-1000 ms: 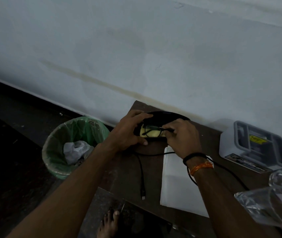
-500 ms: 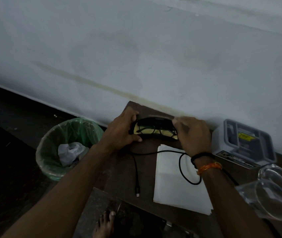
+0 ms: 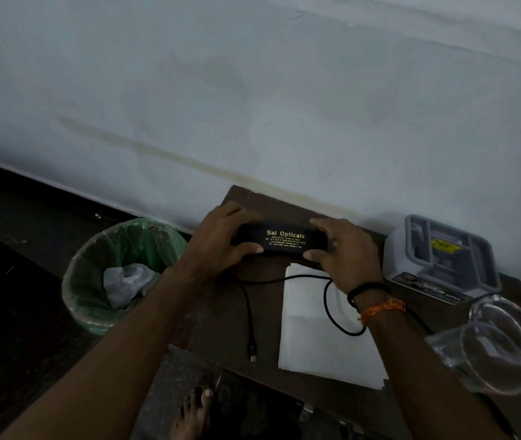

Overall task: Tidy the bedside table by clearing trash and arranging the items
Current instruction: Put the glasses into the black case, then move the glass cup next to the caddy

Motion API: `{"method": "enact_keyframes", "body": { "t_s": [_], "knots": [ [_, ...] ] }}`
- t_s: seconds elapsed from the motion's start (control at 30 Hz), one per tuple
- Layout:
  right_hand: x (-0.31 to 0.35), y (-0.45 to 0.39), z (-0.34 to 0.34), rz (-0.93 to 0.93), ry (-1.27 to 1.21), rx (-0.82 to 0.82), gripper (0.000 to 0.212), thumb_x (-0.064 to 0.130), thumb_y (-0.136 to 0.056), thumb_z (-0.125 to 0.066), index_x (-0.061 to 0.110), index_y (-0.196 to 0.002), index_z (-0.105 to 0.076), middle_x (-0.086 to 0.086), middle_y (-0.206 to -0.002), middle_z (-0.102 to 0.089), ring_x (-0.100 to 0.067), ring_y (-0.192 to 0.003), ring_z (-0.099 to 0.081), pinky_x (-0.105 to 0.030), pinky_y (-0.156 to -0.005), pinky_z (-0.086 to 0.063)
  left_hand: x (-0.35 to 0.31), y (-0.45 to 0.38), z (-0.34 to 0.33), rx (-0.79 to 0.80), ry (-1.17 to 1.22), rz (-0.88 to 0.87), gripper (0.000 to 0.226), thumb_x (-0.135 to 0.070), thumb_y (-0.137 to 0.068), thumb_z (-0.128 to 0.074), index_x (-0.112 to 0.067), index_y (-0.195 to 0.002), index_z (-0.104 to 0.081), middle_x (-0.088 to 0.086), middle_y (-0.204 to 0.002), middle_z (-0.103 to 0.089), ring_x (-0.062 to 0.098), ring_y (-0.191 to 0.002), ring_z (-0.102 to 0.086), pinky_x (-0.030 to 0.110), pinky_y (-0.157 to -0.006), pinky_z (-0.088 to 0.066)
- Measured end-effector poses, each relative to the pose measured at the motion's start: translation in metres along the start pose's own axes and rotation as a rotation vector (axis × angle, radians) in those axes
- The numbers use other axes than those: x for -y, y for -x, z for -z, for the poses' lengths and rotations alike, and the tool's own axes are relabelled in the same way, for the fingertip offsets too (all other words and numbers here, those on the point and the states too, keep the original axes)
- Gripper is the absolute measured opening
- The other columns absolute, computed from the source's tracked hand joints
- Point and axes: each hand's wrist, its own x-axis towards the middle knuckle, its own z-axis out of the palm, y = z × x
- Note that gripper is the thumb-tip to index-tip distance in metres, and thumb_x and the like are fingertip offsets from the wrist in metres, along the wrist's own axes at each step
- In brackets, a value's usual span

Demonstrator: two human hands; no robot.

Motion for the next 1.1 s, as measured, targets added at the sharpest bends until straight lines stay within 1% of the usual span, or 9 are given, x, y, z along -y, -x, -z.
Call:
{"method": "enact_keyframes", "body": {
  "t_s": [0.07,0.17,0.27,0.4,0.67,0.77,0.87,0.97,1.1],
  "knots": [
    [0.001,-0.002,-0.001,-0.020,-0.018,0.005,0.056,0.024,-0.070,-0.084,0.021,-0.122,-0.066,0.000,-0.122,-0.063,-0.017,-0.112,-0.057,-0.033,-0.098,-0.048,0.000,-0.001,0.000,0.020,0.002,0.006,0.056,-0.043,-0.075,-0.078,-0.021,-0.124,-0.064,0.000,-0.114,-0.056,0.016,-0.101,-0.055,0.023,-0.080,-0.041],
    [0.002,-0.003,-0.004,-0.032,-0.032,0.002,0.054,0.021,-0.069,-0.084,0.019,-0.120,-0.067,0.000,-0.119,-0.063,-0.017,-0.110,-0.057,-0.034,-0.097,-0.049,-0.001,-0.003,0.000,0.034,0.001,0.030,0.055,-0.043,-0.073,-0.080,-0.021,-0.122,-0.066,0.000,-0.118,-0.056,0.018,-0.105,-0.056,0.029,-0.086,-0.047],
    [0.002,-0.004,-0.007,-0.030,-0.018,0.003,0.054,0.019,-0.070,-0.084,0.018,-0.121,-0.066,-0.001,-0.120,-0.062,-0.018,-0.112,-0.056,-0.030,-0.098,-0.045,-0.002,-0.003,-0.001,0.047,0.008,0.039,0.054,-0.044,-0.072,-0.080,-0.020,-0.118,-0.067,-0.001,-0.123,-0.062,0.017,-0.109,-0.059,0.037,-0.090,-0.050],
    [0.001,-0.005,-0.009,-0.035,-0.010,-0.009,0.053,0.019,-0.072,-0.083,0.019,-0.122,-0.065,0.000,-0.121,-0.062,-0.016,-0.113,-0.056,-0.023,-0.095,-0.040,0.000,-0.004,-0.001,0.053,0.001,0.069,0.053,-0.044,-0.073,-0.079,-0.023,-0.119,-0.066,-0.004,-0.124,-0.064,0.016,-0.109,-0.061,0.038,-0.090,-0.051],
    [0.008,-0.006,-0.010,-0.012,0.075,0.001,0.051,0.025,-0.086,-0.069,0.017,-0.134,-0.055,-0.004,-0.138,-0.056,-0.020,-0.127,-0.050,-0.032,-0.109,-0.035,-0.002,-0.013,-0.004,0.047,-0.092,0.115,0.054,-0.040,-0.077,-0.075,-0.020,-0.125,-0.059,0.002,-0.128,-0.061,0.024,-0.114,-0.058,0.037,-0.093,-0.047],
    [0.012,0.002,0.004,-0.011,0.062,-0.027,0.038,0.017,-0.089,-0.066,0.016,-0.126,-0.062,-0.004,-0.132,-0.059,-0.019,-0.121,-0.054,-0.030,-0.105,-0.039,-0.004,-0.015,-0.003,0.017,-0.081,0.098,0.053,-0.039,-0.077,-0.075,-0.020,-0.124,-0.059,0.004,-0.125,-0.061,0.025,-0.113,-0.055,0.033,-0.092,-0.044],
    [0.014,0.020,0.020,-0.006,0.047,-0.090,0.022,0.011,-0.087,-0.065,0.014,-0.108,-0.072,-0.004,-0.115,-0.068,-0.019,-0.107,-0.062,-0.027,-0.096,-0.044,-0.024,-0.017,0.005,-0.007,-0.046,0.032,0.038,-0.039,-0.078,-0.073,-0.018,-0.110,-0.067,0.002,-0.108,-0.067,0.020,-0.100,-0.058,0.026,-0.082,-0.038],
    [0.015,0.047,0.033,-0.006,-0.007,-0.141,0.015,0.010,-0.086,-0.066,0.014,-0.098,-0.074,-0.004,-0.102,-0.070,-0.018,-0.093,-0.065,-0.023,-0.087,-0.046,-0.052,-0.013,0.018,0.159,0.042,-0.019,0.031,-0.043,-0.074,-0.070,-0.019,-0.092,-0.074,-0.005,-0.087,-0.072,0.012,-0.081,-0.065,0.026,-0.072,-0.045],
    [0.019,0.088,0.046,0.000,-0.072,-0.180,0.011,0.012,-0.085,-0.066,0.018,-0.090,-0.074,0.002,-0.093,-0.070,-0.015,-0.080,-0.065,-0.035,-0.075,-0.056,-0.081,-0.003,0.021,0.372,-0.051,-0.003,0.029,-0.046,-0.075,-0.076,-0.020,-0.088,-0.072,-0.010,-0.083,-0.067,0.007,-0.075,-0.062,0.020,-0.062,-0.043]
  ]
}}
